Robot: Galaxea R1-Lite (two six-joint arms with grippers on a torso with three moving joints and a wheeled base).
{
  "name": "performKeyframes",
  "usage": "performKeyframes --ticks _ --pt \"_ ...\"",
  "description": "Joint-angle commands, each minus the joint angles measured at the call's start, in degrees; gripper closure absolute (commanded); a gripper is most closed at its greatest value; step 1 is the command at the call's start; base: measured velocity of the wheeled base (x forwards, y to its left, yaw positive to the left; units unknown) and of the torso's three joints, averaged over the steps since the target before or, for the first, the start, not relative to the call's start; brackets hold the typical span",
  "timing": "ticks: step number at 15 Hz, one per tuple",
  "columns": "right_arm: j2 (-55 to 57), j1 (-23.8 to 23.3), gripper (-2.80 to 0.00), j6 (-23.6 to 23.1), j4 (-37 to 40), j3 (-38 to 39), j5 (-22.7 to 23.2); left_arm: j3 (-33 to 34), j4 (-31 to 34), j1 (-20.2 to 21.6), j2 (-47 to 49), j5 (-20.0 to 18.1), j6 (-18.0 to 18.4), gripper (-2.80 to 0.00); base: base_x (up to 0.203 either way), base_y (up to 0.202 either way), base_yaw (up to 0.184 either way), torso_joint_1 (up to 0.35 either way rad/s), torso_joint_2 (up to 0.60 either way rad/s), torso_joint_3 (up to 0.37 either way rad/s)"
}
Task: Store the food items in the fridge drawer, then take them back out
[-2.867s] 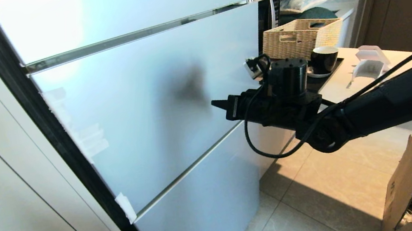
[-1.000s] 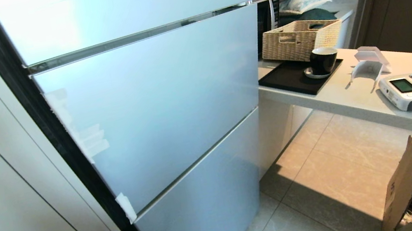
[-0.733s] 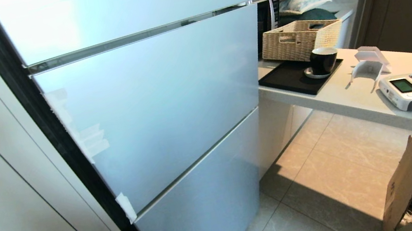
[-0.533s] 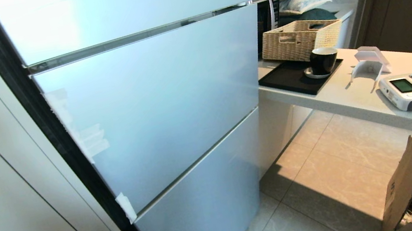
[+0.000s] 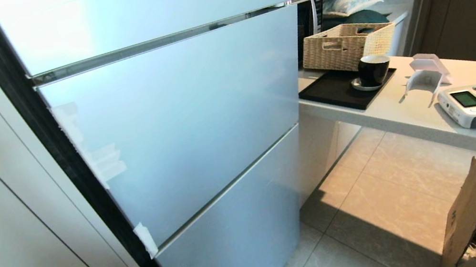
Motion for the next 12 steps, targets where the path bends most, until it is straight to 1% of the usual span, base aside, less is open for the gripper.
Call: performKeyframes --ticks 1,4,6,9,12 --pt "0.1 0.0 0.00 0.0 0.0 0.0 0.0 -7.2 -1.9 0.0 2.0 -1.1 -3.1 0.00 0.000 0.000 0.000 0.000 0.00 0.000" --pt "0.1 0.0 0.00 0.0 0.0 0.0 0.0 -14.6 -3.3 -1.3 14.7 -3.8 -8.6 0.00 0.000 0.000 0.000 0.000 0.00 0.000" --pt "0.1 0.0 0.00 0.0 0.0 0.0 0.1 -17.2 -5.7 -4.0 24.1 -5.1 -11.1 0.00 0.000 0.000 0.000 0.000 0.00 0.000" --pt "0.2 0.0 0.00 0.0 0.0 0.0 0.0 -18.6 -14.2 -7.3 37.2 -8.5 -15.2 0.00 0.000 0.000 0.000 0.000 0.00 0.000" --pt "0.1 0.0 0.00 0.0 0.0 0.0 0.0 -19.2 -24.7 -8.1 50.9 -10.1 -17.2 0.00 0.000 0.000 0.000 0.000 0.00 0.000"
